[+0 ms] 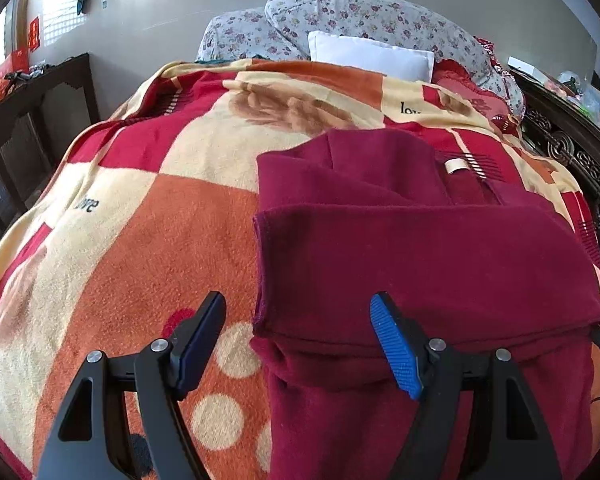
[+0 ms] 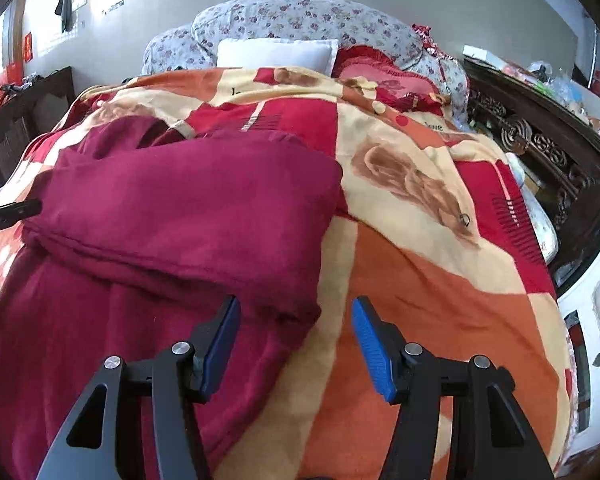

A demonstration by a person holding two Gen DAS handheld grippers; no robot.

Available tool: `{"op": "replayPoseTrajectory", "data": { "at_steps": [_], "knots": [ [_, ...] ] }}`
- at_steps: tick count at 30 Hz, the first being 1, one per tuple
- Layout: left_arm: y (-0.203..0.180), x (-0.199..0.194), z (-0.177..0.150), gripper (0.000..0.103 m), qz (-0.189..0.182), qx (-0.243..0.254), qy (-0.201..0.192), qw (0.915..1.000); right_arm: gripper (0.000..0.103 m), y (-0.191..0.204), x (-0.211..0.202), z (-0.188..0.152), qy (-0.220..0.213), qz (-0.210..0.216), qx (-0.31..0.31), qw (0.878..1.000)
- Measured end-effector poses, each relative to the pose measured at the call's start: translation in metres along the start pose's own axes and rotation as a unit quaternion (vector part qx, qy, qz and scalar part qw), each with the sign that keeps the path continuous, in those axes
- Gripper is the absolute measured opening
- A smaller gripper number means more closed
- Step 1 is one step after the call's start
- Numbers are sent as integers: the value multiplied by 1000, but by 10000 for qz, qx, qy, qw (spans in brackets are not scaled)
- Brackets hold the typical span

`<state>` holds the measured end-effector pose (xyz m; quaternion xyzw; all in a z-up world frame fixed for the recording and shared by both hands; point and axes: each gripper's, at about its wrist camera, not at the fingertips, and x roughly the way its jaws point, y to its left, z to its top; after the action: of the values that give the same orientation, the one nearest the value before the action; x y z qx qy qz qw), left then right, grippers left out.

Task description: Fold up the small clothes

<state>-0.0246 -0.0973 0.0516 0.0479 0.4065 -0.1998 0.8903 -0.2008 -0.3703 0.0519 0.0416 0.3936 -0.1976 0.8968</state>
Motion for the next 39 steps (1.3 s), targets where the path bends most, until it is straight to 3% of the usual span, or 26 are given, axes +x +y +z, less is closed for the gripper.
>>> {"op": "replayPoseTrajectory", "data": {
  "at_steps": [1, 3, 4, 6, 8, 15, 18, 21, 26, 33, 39],
  "knots": [
    [-1, -1, 0, 74, 3, 12, -11, 10000, 63, 1, 3, 2, -61, -63, -64, 9999],
    [-3, -3, 1, 74, -7, 3, -13, 10000, 52, 2, 11, 4, -104, -175, -71, 9998],
    [-3, -3, 1, 74, -19, -13, -14, 10000, 29, -1, 12, 5, -142, -56, 38, 9999],
    [-3, -3, -1, 74, -28, -33, 13, 10000, 22, -14, 7, 3, -261, 281, 568, 9976],
    [-3, 0, -3, 74, -7, -6, 55, 10000, 17, -19, -1, -2, -331, 337, 740, 9961],
    [-2, 13, -10, 74, 13, -85, 200, 9998, 20, -21, 3, -10, -1, 338, 733, 9967],
    [-1, 9, -10, 74, 10, -54, 173, 9998, 34, -26, -14, -7, 85, 369, 835, 9958],
    [-2, 4, -8, 74, 28, -13, 93, 10000, 45, -27, -38, -2, -259, 460, 944, 9941],
    [-5, 9, -3, 74, 11, -5, 101, 9999, 46, -9, -38, 19, -503, 676, 779, 9934],
    [-11, 23, -6, 75, 44, 94, 200, 9997, 44, -2, 17, 9, 158, 377, 576, 9975],
    [-11, 26, -7, 81, 63, 74, 252, 9996, 43, -8, 12, 7, 233, 388, 650, 9969]
  ]
}}
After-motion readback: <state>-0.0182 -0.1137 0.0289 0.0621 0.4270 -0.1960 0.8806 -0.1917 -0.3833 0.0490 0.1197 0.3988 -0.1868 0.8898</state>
